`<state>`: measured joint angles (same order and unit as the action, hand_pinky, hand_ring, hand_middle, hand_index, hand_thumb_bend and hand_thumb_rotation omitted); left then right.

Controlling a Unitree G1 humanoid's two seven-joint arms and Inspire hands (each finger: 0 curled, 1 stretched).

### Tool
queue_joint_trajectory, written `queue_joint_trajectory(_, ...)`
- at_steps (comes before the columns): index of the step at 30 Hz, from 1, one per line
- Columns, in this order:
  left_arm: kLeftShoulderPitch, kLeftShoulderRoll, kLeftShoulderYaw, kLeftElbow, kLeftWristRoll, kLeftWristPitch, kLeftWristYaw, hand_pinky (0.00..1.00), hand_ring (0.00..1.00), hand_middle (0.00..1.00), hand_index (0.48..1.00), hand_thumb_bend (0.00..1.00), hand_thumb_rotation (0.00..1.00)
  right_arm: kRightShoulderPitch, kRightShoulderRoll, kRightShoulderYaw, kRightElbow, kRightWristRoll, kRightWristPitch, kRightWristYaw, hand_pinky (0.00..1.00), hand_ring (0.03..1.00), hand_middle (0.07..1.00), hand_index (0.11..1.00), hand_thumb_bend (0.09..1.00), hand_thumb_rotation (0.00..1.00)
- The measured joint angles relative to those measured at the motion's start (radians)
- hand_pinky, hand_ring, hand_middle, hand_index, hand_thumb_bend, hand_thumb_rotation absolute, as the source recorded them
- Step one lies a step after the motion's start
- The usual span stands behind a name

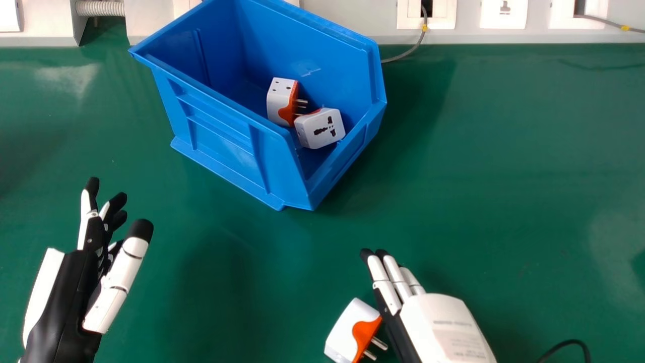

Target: Pick all objects and put in blue box

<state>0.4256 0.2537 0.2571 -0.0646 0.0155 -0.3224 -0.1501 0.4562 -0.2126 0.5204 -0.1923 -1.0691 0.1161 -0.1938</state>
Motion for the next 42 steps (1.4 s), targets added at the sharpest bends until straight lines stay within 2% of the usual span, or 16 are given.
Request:
queue_joint_trajectory(8, -0.003, 0.001, 0.001, 0.001, 0.003, 0.001, 0.0, 0.88, 0.96, 0.98, 0.964, 0.57, 0.9, -0.104, 0.03, 0.031, 0.111, -0.008, 0.077, 0.025, 0.86, 0.943, 0.994, 0.975, 0.626, 0.47)
queue_joint_trajectory(19, -0.016, 0.001, 0.001, 0.002, 0.004, 0.009, 0.0, 0.88, 0.97, 0.98, 0.967, 0.6, 0.9, -0.199, 0.05, 0.073, 0.178, -0.009, 0.16, 0.052, 0.9, 0.949, 1.0, 0.978, 0.633, 0.35)
queue_joint_trajectory(23, -0.017, 0.001, 0.001, -0.002, 0.004, 0.027, 0.0, 0.89, 0.97, 0.98, 0.968, 0.6, 0.91, -0.253, 0.053, 0.086, 0.197, -0.009, 0.198, 0.106, 0.91, 0.954, 1.0, 0.985, 0.614, 0.33)
queue_joint_trajectory(32, -0.017, 0.001, 0.001, -0.005, 0.005, 0.028, 0.0, 0.89, 0.97, 0.98, 0.971, 0.6, 0.91, -0.342, 0.05, 0.136, 0.194, -0.041, 0.258, 0.217, 0.93, 0.955, 0.995, 0.979, 0.492, 0.26)
queue_joint_trajectory(35, -0.018, 0.001, 0.001, -0.008, 0.004, 0.028, 0.0, 0.89, 0.97, 0.98, 0.972, 0.6, 0.92, -0.363, 0.047, 0.149, 0.194, -0.042, 0.262, 0.237, 0.89, 0.912, 0.947, 0.923, 0.425, 0.22)
queue_joint_trajectory(36, -0.019, 0.001, 0.001, -0.008, 0.004, 0.028, -0.001, 0.89, 0.97, 0.98, 0.972, 0.6, 0.92, -0.37, 0.046, 0.155, 0.194, -0.043, 0.261, 0.239, 0.85, 0.876, 0.909, 0.889, 0.425, 0.19)
queue_joint_trajectory(37, -0.02, 0.001, 0.001, -0.008, 0.004, 0.028, -0.001, 0.89, 0.97, 0.98, 0.972, 0.6, 0.92, -0.374, 0.043, 0.158, 0.194, -0.043, 0.258, 0.237, 0.85, 0.876, 0.909, 0.889, 0.425, 0.19)
queue_joint_trajectory(38, -0.02, 0.001, 0.001, -0.008, 0.004, 0.028, -0.001, 0.89, 0.97, 0.98, 0.972, 0.6, 0.92, -0.375, 0.039, 0.16, 0.194, -0.041, 0.247, 0.227, 0.76, 0.797, 0.844, 0.844, 0.438, 0.16)
queue_joint_trajectory(40, -0.02, 0.001, 0.0, -0.008, 0.004, 0.028, -0.001, 0.89, 0.97, 0.98, 0.972, 0.6, 0.92, -0.375, 0.026, 0.165, 0.2, -0.038, 0.209, 0.19, 0.76, 0.797, 0.844, 0.844, 0.438, 0.16)
queue_joint_trajectory(41, -0.02, 0.001, 0.0, -0.008, 0.004, 0.028, -0.001, 0.89, 0.97, 0.98, 0.972, 0.6, 0.92, -0.376, 0.018, 0.163, 0.208, -0.03, 0.188, 0.167, 0.65, 0.698, 0.753, 0.773, 0.453, 0.12)
queue_joint_trajectory(42, -0.02, 0.001, 0.0, -0.009, 0.004, 0.028, -0.001, 0.89, 0.97, 0.98, 0.972, 0.6, 0.92, -0.377, 0.015, 0.162, 0.217, -0.02, 0.169, 0.145, 0.57, 0.641, 0.693, 0.719, 0.465, 0.1)
